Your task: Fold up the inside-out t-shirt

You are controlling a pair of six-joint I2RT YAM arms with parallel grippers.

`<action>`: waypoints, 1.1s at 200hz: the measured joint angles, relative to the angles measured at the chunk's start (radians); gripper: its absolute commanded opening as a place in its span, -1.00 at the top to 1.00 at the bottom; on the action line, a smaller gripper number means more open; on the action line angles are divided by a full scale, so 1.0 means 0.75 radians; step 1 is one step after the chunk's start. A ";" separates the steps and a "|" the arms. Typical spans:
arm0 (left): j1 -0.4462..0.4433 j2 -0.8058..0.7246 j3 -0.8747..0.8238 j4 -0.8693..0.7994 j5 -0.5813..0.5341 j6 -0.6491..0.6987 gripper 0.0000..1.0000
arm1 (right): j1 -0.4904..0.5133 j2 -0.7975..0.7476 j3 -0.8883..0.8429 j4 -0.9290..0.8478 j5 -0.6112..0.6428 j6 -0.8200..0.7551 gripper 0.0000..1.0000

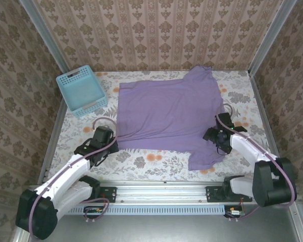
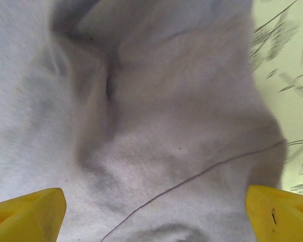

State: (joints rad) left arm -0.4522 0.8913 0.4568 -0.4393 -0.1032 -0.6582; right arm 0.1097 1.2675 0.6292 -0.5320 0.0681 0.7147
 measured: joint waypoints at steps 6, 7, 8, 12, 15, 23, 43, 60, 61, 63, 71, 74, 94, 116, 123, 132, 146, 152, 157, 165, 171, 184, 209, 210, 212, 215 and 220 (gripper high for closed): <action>0.023 0.006 0.006 -0.001 0.001 0.000 0.86 | 0.019 0.036 0.006 0.005 -0.006 -0.001 -0.81; 0.025 0.007 0.007 -0.001 0.003 0.000 0.86 | 0.021 0.040 0.007 0.005 -0.006 -0.001 -0.79; 0.028 0.007 0.008 -0.001 0.003 0.000 0.86 | 0.025 0.049 0.010 0.005 -0.007 -0.001 -0.79; 0.043 0.011 0.012 -0.001 0.004 0.000 0.86 | 0.040 0.077 0.020 0.007 -0.011 -0.001 -0.78; 0.052 0.012 0.015 -0.001 0.004 0.000 0.86 | 0.049 0.096 0.028 0.010 -0.012 -0.001 -0.78; 0.077 0.017 0.023 -0.001 0.008 0.001 0.86 | 0.072 0.151 0.056 0.019 -0.018 -0.001 -0.77; 0.143 0.037 0.039 0.001 0.021 0.001 0.86 | 0.098 0.303 0.170 0.040 -0.031 -0.003 -0.72; 0.198 0.069 0.044 0.004 0.045 0.001 0.86 | 0.098 0.416 0.280 0.082 -0.041 -0.006 -0.69; 0.202 0.073 0.045 0.004 0.048 0.001 0.86 | 0.098 0.426 0.290 0.085 -0.041 -0.006 -0.69; 0.207 0.078 0.047 0.004 0.049 0.002 0.86 | 0.098 0.439 0.302 0.087 -0.042 -0.008 -0.69; 0.227 0.106 0.055 0.007 0.060 0.004 0.87 | 0.098 0.495 0.360 0.101 -0.047 -0.012 -0.68; 0.233 0.116 0.060 0.008 0.063 0.006 0.87 | 0.098 0.513 0.382 0.101 -0.048 -0.013 -0.67; 0.260 0.227 0.122 0.009 0.074 0.018 0.87 | 0.098 0.635 0.534 0.107 -0.062 -0.044 -0.65; 0.269 0.361 0.214 0.031 0.079 0.038 0.88 | 0.109 0.638 0.586 0.096 -0.060 -0.086 -0.65; 0.269 0.391 0.235 0.038 0.080 0.042 0.88 | 0.114 0.609 0.583 0.075 -0.050 -0.096 -0.64; 0.270 0.425 0.255 0.052 0.084 0.046 0.88 | 0.126 0.546 0.555 0.054 -0.031 -0.112 -0.63; 0.272 0.447 0.258 0.070 0.090 0.047 0.88 | 0.152 0.388 0.472 0.017 -0.010 -0.117 -0.59; 0.272 0.451 0.258 0.070 0.094 0.047 0.88 | 0.165 0.311 0.430 0.000 0.001 -0.116 -0.56; 0.272 0.453 0.258 0.070 0.097 0.047 0.88 | 0.180 0.233 0.386 -0.019 0.010 -0.115 -0.55; 0.272 0.453 0.258 0.072 0.100 0.047 0.88 | 0.202 0.132 0.327 -0.049 0.021 -0.107 -0.53; 0.272 0.452 0.258 0.075 0.102 0.047 0.88 | 0.220 0.063 0.284 -0.070 0.030 -0.095 -0.51; 0.272 0.451 0.258 0.083 0.106 0.047 0.88 | 0.257 -0.060 0.184 -0.105 0.041 -0.054 -0.41; 0.272 0.436 0.248 0.101 0.111 0.046 0.88 | 0.290 -0.144 0.012 -0.140 0.040 0.037 -0.28; 0.272 0.434 0.247 0.102 0.111 0.046 0.88 | 0.291 -0.144 0.008 -0.140 0.040 0.037 -0.27; 0.272 0.433 0.246 0.103 0.112 0.046 0.88 | 0.291 -0.144 -0.003 -0.140 0.040 0.044 -0.26; 0.272 0.430 0.244 0.104 0.113 0.046 0.88 | 0.291 -0.143 -0.014 -0.140 0.039 0.055 -0.25; 0.272 0.425 0.241 0.104 0.114 0.046 0.88 | 0.291 -0.136 -0.030 -0.140 0.039 0.066 -0.21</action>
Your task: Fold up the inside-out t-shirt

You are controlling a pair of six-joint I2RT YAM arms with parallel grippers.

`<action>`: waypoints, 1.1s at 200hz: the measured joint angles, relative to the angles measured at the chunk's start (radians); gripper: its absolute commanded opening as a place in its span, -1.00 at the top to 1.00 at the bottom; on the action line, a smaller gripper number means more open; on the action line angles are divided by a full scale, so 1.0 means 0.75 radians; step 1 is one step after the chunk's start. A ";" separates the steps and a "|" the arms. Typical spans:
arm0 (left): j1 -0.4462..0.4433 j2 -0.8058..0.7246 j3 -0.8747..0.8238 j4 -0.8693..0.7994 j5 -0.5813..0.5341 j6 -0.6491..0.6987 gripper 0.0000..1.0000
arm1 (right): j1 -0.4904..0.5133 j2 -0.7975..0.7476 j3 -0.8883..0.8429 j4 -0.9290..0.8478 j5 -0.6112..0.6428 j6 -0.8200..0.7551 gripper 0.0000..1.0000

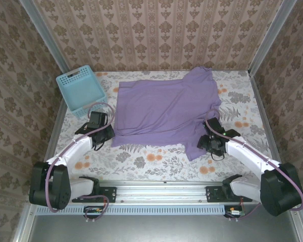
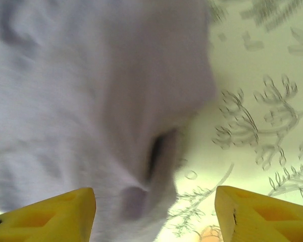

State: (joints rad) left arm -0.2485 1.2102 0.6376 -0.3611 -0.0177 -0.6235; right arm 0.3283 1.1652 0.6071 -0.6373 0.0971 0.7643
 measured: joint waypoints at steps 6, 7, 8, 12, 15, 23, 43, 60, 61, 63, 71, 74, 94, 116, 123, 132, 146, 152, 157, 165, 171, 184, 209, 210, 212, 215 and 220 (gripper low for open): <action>-0.001 -0.006 -0.004 0.002 0.001 0.000 0.88 | 0.000 0.009 -0.010 0.001 -0.002 0.006 -0.16; 0.000 -0.007 -0.004 0.002 0.001 0.000 0.88 | 0.000 0.009 -0.010 0.001 -0.002 0.006 -0.16; 0.000 -0.008 -0.005 0.003 0.002 0.000 0.88 | 0.000 0.012 -0.011 0.002 -0.003 0.012 -0.15; -0.001 -0.011 -0.007 0.003 0.003 0.000 0.88 | 0.001 0.025 -0.012 0.003 -0.006 0.016 -0.11; -0.001 -0.013 -0.008 0.003 0.005 0.000 0.88 | 0.002 0.031 -0.012 0.007 -0.007 0.025 -0.08; -0.001 -0.018 -0.011 0.004 0.006 0.000 0.88 | 0.007 0.058 -0.012 0.025 -0.011 0.037 0.05; -0.001 -0.030 -0.016 0.005 0.011 0.000 0.88 | 0.023 0.114 -0.012 0.061 -0.024 0.057 0.43; -0.001 -0.044 -0.025 0.008 0.015 0.000 0.88 | 0.045 0.131 -0.010 0.065 -0.020 0.062 0.69; -0.001 -0.046 -0.027 0.009 0.015 0.000 0.88 | 0.051 0.131 -0.008 0.062 -0.016 0.069 0.72; -0.001 -0.047 -0.028 0.009 0.015 0.000 0.88 | 0.052 0.131 -0.008 0.061 -0.014 0.071 0.73; -0.001 -0.053 -0.031 0.008 0.015 -0.001 0.88 | 0.071 0.127 0.002 0.044 0.006 0.072 0.82; -0.002 -0.056 -0.032 0.007 0.015 -0.001 0.88 | 0.081 0.122 0.007 0.034 0.015 0.072 0.85; -0.016 -0.066 -0.033 0.008 0.014 -0.001 0.88 | 0.157 0.060 0.047 -0.044 0.085 0.093 0.98; -0.048 -0.070 -0.033 0.008 0.009 -0.001 0.88 | 0.249 -0.013 0.119 -0.158 0.175 0.116 1.00; -0.060 -0.072 -0.033 0.008 0.006 -0.001 0.88 | 0.279 -0.025 0.143 -0.195 0.205 0.130 1.00; -0.075 -0.072 -0.033 0.008 -0.002 -0.001 0.89 | 0.317 -0.032 0.172 -0.242 0.243 0.145 0.99; -0.094 -0.072 -0.033 0.007 -0.011 -0.001 0.88 | 0.375 -0.031 0.201 -0.305 0.287 0.175 0.92; -0.099 -0.072 -0.033 0.005 -0.016 -0.001 0.88 | 0.399 -0.028 0.211 -0.330 0.303 0.186 0.86; -0.105 -0.073 -0.033 0.004 -0.018 -0.001 0.88 | 0.418 -0.025 0.219 -0.349 0.315 0.198 0.81; -0.108 -0.073 -0.033 0.003 -0.022 -0.001 0.88 | 0.439 -0.015 0.226 -0.364 0.324 0.210 0.72; -0.112 -0.075 -0.033 0.003 -0.024 -0.001 0.88 | 0.449 -0.005 0.230 -0.372 0.325 0.211 0.71; -0.113 -0.079 -0.033 0.004 -0.032 -0.001 0.87 | 0.456 0.035 0.240 -0.372 0.323 0.207 0.77; -0.113 -0.080 -0.033 0.004 -0.036 -0.001 0.87 | 0.415 0.198 0.333 -0.342 0.302 0.146 0.87; -0.113 -0.080 -0.033 0.004 -0.036 0.000 0.87 | 0.413 0.204 0.337 -0.340 0.299 0.145 0.87; -0.113 -0.080 -0.033 0.004 -0.036 0.000 0.87 | 0.404 0.228 0.353 -0.329 0.298 0.133 0.87; -0.113 -0.080 -0.033 0.004 -0.036 0.000 0.87 | 0.396 0.252 0.368 -0.318 0.290 0.125 0.88; -0.113 -0.080 -0.033 0.004 -0.036 0.000 0.86 | 0.375 0.305 0.406 -0.295 0.276 0.101 0.90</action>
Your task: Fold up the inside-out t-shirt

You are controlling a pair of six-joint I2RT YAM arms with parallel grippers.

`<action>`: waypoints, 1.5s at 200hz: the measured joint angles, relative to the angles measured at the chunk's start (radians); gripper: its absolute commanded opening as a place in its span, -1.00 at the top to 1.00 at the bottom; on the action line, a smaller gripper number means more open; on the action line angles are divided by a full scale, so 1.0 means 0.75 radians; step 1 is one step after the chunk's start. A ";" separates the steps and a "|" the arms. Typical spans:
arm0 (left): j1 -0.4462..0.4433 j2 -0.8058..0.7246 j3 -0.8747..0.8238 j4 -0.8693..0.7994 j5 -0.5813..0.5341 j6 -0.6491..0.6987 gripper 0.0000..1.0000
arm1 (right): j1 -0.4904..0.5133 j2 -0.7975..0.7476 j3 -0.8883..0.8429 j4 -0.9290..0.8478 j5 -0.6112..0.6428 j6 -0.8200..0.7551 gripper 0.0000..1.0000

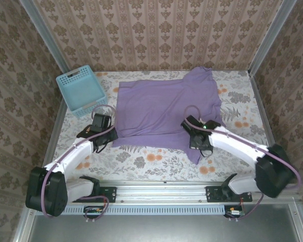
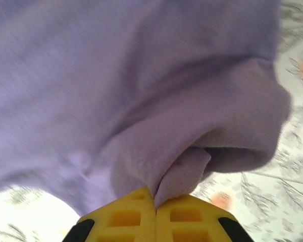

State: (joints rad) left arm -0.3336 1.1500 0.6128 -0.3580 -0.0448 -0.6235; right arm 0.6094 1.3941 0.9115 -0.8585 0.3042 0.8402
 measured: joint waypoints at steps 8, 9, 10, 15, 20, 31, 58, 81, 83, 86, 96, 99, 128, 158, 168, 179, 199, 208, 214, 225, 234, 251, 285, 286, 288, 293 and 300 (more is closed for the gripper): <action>0.000 0.001 0.000 -0.002 -0.001 0.001 0.84 | -0.029 0.083 0.058 0.043 -0.023 -0.026 0.90; 0.000 0.001 0.000 -0.002 -0.001 0.001 0.84 | -0.032 0.091 0.063 0.046 -0.025 -0.030 0.90; 0.000 0.001 0.000 -0.001 -0.001 0.001 0.84 | -0.034 0.098 0.069 0.049 -0.027 -0.032 0.90; 0.000 0.004 0.000 -0.003 -0.003 0.003 0.83 | -0.047 0.146 0.104 0.067 -0.038 -0.049 0.88; 0.001 0.006 0.001 -0.005 -0.005 0.006 0.82 | -0.058 0.192 0.139 0.083 -0.044 -0.067 0.79; 0.004 0.019 0.006 -0.016 -0.010 0.013 0.79 | -0.077 0.290 0.222 0.101 -0.063 -0.107 0.46; 0.053 0.070 0.032 -0.034 -0.009 0.030 0.66 | -0.085 0.454 0.387 0.133 -0.097 -0.196 0.16; 0.083 0.114 0.066 -0.068 -0.012 0.047 0.50 | -0.089 0.441 0.404 0.139 -0.103 -0.252 0.14; 0.083 0.115 0.068 -0.070 -0.013 0.047 0.48 | -0.090 0.437 0.403 0.140 -0.103 -0.254 0.14; 0.083 0.118 0.072 -0.076 -0.015 0.048 0.44 | -0.092 0.429 0.397 0.143 -0.105 -0.257 0.15; 0.075 0.120 0.082 -0.099 -0.027 0.057 0.32 | -0.107 0.375 0.359 0.160 -0.110 -0.273 0.18; 0.071 0.120 0.086 -0.106 -0.032 0.056 0.29 | -0.112 0.360 0.347 0.163 -0.113 -0.276 0.19; -0.067 0.020 0.116 -0.192 -0.138 0.052 0.09 | -0.235 0.104 0.139 0.207 -0.169 -0.288 0.28; -0.364 -0.144 0.180 -0.228 -0.242 0.012 -0.05 | -0.354 -0.081 -0.063 0.253 -0.229 -0.272 0.33; -0.463 -0.163 0.207 -0.211 -0.257 -0.005 -0.08 | -0.373 -0.111 -0.110 0.257 -0.243 -0.261 0.32; -0.536 -0.154 0.224 -0.184 -0.275 -0.019 -0.10 | -0.392 -0.132 -0.163 0.267 -0.248 -0.243 0.27; -0.631 -0.069 0.238 -0.121 -0.286 -0.047 -0.13 | -0.409 -0.145 -0.249 0.274 -0.248 -0.208 0.25; -0.662 -0.006 0.242 -0.090 -0.284 -0.053 -0.14 | -0.409 -0.145 -0.281 0.276 -0.250 -0.195 0.25; -0.676 0.031 0.244 -0.073 -0.283 -0.057 -0.14 | -0.409 -0.145 -0.298 0.280 -0.254 -0.190 0.25; -0.706 0.110 0.255 -0.050 -0.274 -0.064 -0.17 | -0.405 -0.144 -0.329 0.296 -0.274 -0.173 0.25; -0.731 0.170 0.270 -0.028 -0.263 -0.066 -0.19 | -0.397 -0.143 -0.345 0.316 -0.290 -0.168 0.23; -0.771 0.256 0.307 0.014 -0.231 -0.066 -0.22 | -0.344 -0.136 -0.350 0.376 -0.339 -0.160 0.23; -0.810 0.368 0.349 0.172 -0.138 -0.065 -0.26 | -0.212 -0.053 -0.283 0.509 -0.482 -0.134 0.23; -0.810 0.369 0.349 0.175 -0.135 -0.065 -0.26 | -0.210 -0.050 -0.280 0.513 -0.486 -0.133 0.24; -0.810 0.371 0.349 0.183 -0.131 -0.065 -0.26 | -0.206 -0.045 -0.274 0.522 -0.494 -0.133 0.24; -0.810 0.379 0.348 0.205 -0.115 -0.065 -0.26 | -0.196 -0.019 -0.252 0.547 -0.526 -0.129 0.25; -0.810 0.386 0.346 0.234 -0.101 -0.065 -0.27 | -0.189 0.016 -0.223 0.578 -0.557 -0.127 0.25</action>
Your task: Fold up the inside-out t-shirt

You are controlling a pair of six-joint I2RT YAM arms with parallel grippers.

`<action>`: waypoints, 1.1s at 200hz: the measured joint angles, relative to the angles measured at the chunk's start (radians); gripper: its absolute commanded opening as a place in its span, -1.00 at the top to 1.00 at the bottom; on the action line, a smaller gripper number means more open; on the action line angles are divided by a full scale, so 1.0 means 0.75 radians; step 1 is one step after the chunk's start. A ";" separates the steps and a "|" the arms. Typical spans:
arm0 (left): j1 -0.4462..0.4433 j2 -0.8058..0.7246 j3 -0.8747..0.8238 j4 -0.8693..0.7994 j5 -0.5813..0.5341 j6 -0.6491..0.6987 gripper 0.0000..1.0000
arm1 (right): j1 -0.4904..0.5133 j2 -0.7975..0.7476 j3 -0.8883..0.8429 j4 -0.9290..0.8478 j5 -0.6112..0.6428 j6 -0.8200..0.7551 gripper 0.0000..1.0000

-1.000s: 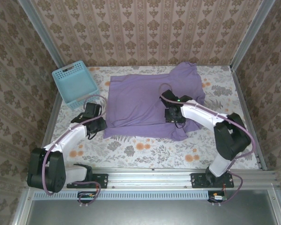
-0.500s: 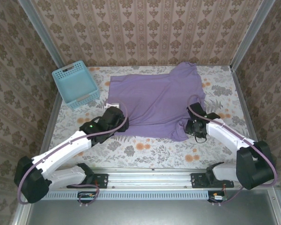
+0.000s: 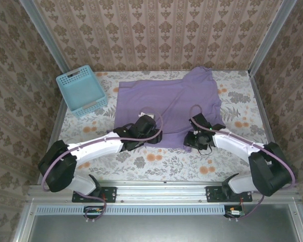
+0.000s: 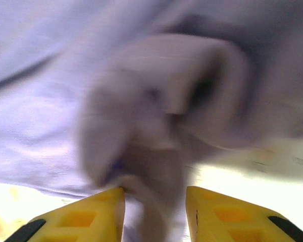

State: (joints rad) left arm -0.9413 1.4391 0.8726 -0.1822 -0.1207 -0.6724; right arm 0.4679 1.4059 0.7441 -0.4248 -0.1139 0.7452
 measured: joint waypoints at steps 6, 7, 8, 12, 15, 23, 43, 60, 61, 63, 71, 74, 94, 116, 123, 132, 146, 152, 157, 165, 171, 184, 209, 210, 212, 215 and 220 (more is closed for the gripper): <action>0.000 0.005 -0.001 0.022 0.013 -0.001 -0.27 | 0.004 0.034 0.027 0.024 -0.022 0.003 0.25; 0.000 0.005 -0.001 0.025 0.014 -0.001 -0.27 | 0.004 0.038 0.030 0.027 -0.025 0.003 0.25; 0.000 0.006 -0.001 0.028 0.014 0.000 -0.27 | 0.004 0.043 0.033 0.030 -0.027 0.004 0.25; 0.000 0.007 -0.003 0.041 0.020 -0.001 -0.28 | 0.005 0.064 0.049 0.044 -0.040 0.004 0.26; 0.000 0.008 -0.003 0.048 0.024 -0.001 -0.28 | 0.006 0.078 0.061 0.052 -0.047 0.004 0.25; 0.000 0.011 -0.004 0.073 0.037 -0.001 -0.28 | 0.007 0.105 0.086 0.065 -0.065 0.003 0.26; 0.000 0.027 -0.006 0.121 0.070 -0.001 -0.28 | 0.011 0.119 0.143 0.053 -0.074 -0.017 0.26; -0.003 0.054 -0.006 0.155 0.094 0.000 -0.28 | 0.010 0.085 0.181 0.020 -0.043 -0.049 0.27; -0.003 0.056 -0.006 0.157 0.096 0.000 -0.28 | 0.010 0.080 0.183 0.017 -0.038 -0.052 0.27; -0.003 0.060 -0.006 0.159 0.099 0.000 -0.29 | 0.010 0.072 0.184 0.010 -0.034 -0.055 0.27; -0.010 0.077 -0.006 0.169 0.104 0.001 -0.28 | -0.002 0.028 0.184 -0.011 -0.008 -0.074 0.29; -0.012 0.084 -0.006 0.174 0.108 0.003 -0.28 | -0.006 0.014 0.184 -0.020 -0.001 -0.078 0.30; -0.037 0.136 0.003 0.186 0.136 0.013 -0.27 | -0.072 -0.110 0.180 -0.075 0.055 -0.113 0.32; -0.069 0.215 0.039 0.195 0.163 0.026 -0.26 | -0.119 -0.167 0.150 -0.112 0.119 -0.127 0.33; -0.082 0.239 0.053 0.197 0.170 0.030 -0.26 | -0.123 -0.166 0.132 -0.120 0.134 -0.127 0.33; -0.101 0.269 0.072 0.201 0.179 0.032 -0.25 | -0.124 -0.161 0.100 -0.127 0.145 -0.127 0.33; -0.126 0.308 0.100 0.210 0.196 0.041 -0.23 | -0.132 -0.144 0.051 -0.130 0.146 -0.127 0.27; -0.136 0.325 0.113 0.212 0.202 0.045 -0.21 | -0.137 -0.132 0.032 -0.125 0.144 -0.126 0.24; -0.143 0.336 0.123 0.216 0.204 0.049 -0.19 | -0.140 -0.120 0.018 -0.121 0.142 -0.127 0.24; -0.152 0.359 0.141 0.220 0.213 0.051 -0.14 | -0.146 -0.096 0.008 -0.115 0.141 -0.128 0.24; -0.159 0.376 0.155 0.221 0.218 0.054 -0.10 | -0.148 -0.076 0.007 -0.110 0.138 -0.128 0.24; -0.165 0.412 0.186 0.225 0.233 0.061 -0.03 | -0.150 -0.042 0.007 -0.090 0.137 -0.128 0.26; -0.165 0.479 0.239 0.224 0.252 0.066 0.15 | -0.150 0.004 0.023 -0.065 0.139 -0.129 0.44; -0.165 0.481 0.240 0.224 0.253 0.066 0.16 | -0.150 0.006 0.025 -0.064 0.139 -0.127 0.44; -0.165 0.484 0.243 0.224 0.253 0.066 0.18 | -0.150 0.009 0.026 -0.063 0.139 -0.129 0.46; -0.166 0.492 0.246 0.225 0.255 0.066 0.20 | -0.150 0.014 0.030 -0.062 0.140 -0.130 0.48; -0.166 0.501 0.252 0.224 0.258 0.066 0.24 | -0.150 0.020 0.034 -0.061 0.142 -0.131 0.51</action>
State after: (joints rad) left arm -1.0657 1.8149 1.0615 -0.0143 0.0727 -0.6231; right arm 0.3553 1.4212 0.7696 -0.4706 -0.0071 0.6468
